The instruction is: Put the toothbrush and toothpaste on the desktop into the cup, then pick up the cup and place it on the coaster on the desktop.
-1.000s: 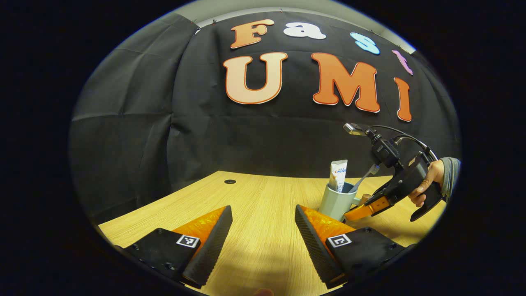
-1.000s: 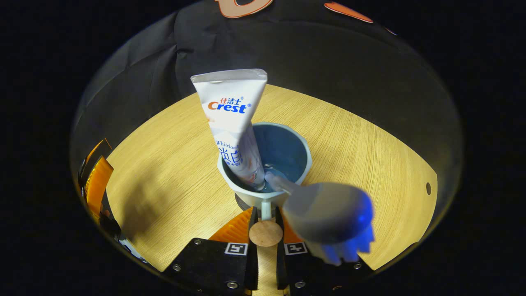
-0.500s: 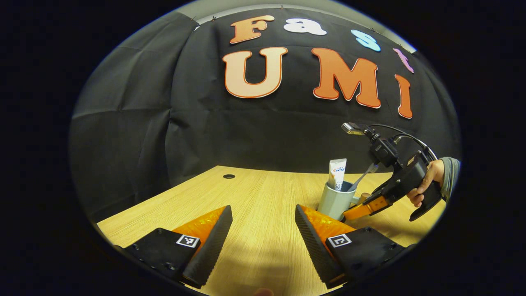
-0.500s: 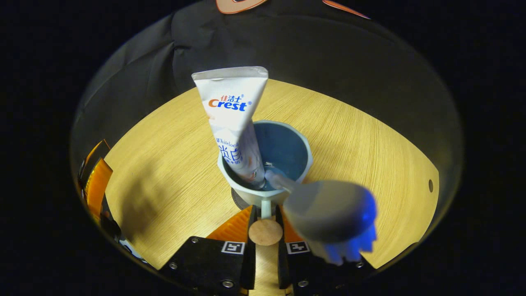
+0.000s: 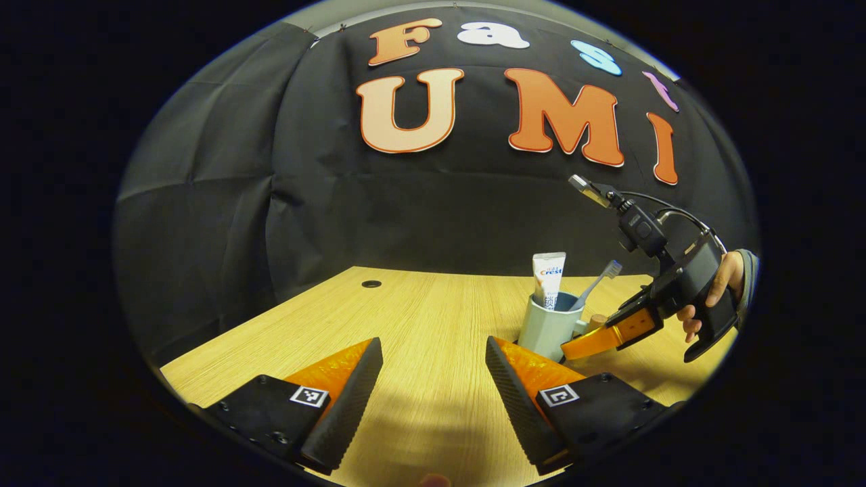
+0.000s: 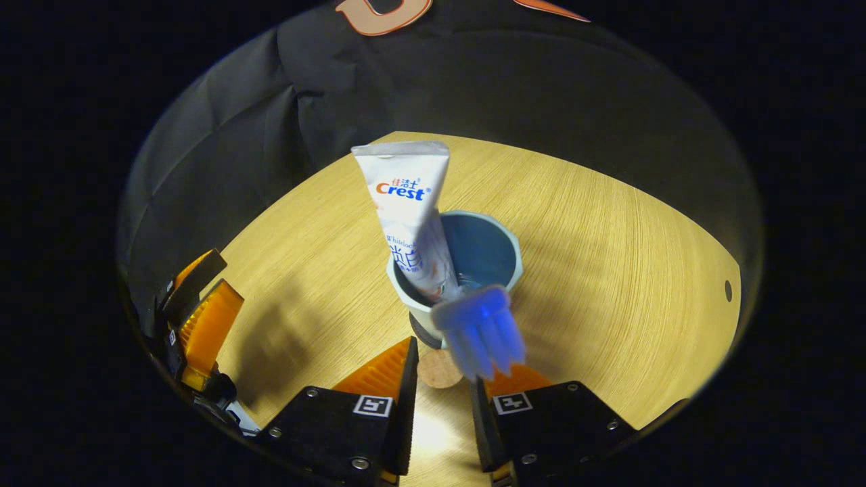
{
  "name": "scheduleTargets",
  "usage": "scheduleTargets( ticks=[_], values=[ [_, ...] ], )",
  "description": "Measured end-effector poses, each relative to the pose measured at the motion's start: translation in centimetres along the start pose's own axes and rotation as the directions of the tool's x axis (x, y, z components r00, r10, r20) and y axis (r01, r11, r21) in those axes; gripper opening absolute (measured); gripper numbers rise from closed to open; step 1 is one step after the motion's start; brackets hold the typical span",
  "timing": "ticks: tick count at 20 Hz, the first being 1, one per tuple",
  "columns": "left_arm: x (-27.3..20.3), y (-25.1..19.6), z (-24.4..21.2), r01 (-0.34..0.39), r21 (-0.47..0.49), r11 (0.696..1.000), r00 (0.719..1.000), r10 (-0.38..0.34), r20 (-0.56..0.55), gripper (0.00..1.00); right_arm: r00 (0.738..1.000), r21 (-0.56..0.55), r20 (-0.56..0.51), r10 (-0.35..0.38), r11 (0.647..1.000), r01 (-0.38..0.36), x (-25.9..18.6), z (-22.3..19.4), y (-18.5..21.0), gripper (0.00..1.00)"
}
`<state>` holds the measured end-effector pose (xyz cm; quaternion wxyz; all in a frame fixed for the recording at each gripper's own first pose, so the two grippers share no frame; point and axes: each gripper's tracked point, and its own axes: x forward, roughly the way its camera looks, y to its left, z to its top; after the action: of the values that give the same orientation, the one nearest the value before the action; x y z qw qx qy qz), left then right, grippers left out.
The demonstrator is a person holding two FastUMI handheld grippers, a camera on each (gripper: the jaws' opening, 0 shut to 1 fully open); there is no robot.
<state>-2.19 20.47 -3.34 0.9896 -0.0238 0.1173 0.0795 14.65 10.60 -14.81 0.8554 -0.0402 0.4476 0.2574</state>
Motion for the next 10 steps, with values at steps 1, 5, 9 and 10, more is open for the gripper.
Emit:
scheduleTargets(
  ticks=[1, 5, 9, 10],
  values=[
    [0.0, -0.1, 0.3, -0.003, 0.004, 1.000, 1.000, 0.003, 0.005, 0.97, 1.000, 0.000, 0.015, 0.010, 1.000, -0.010, -0.5, 0.2, 0.2, 0.40],
    [-0.1, -0.8, 1.0, 0.001, 0.023, 1.000, 1.000, -0.002, 0.026, 0.97, 0.994, 0.028, 0.096, 0.050, 0.998, -0.053, -2.6, 0.3, 0.8, 0.62],
    [-0.2, -2.2, 2.2, 0.014, 0.041, 0.999, 0.999, -0.016, 0.049, 0.97, 0.979, 0.019, 0.203, 0.025, 0.999, -0.030, -5.3, 0.6, -0.2, 0.64],
    [-0.3, -2.6, 2.6, 0.018, 0.046, 0.999, 0.998, -0.021, 0.057, 0.97, 0.972, 0.012, 0.234, 0.004, 1.000, -0.007, -6.1, 0.7, -0.7, 0.67]
  ],
)
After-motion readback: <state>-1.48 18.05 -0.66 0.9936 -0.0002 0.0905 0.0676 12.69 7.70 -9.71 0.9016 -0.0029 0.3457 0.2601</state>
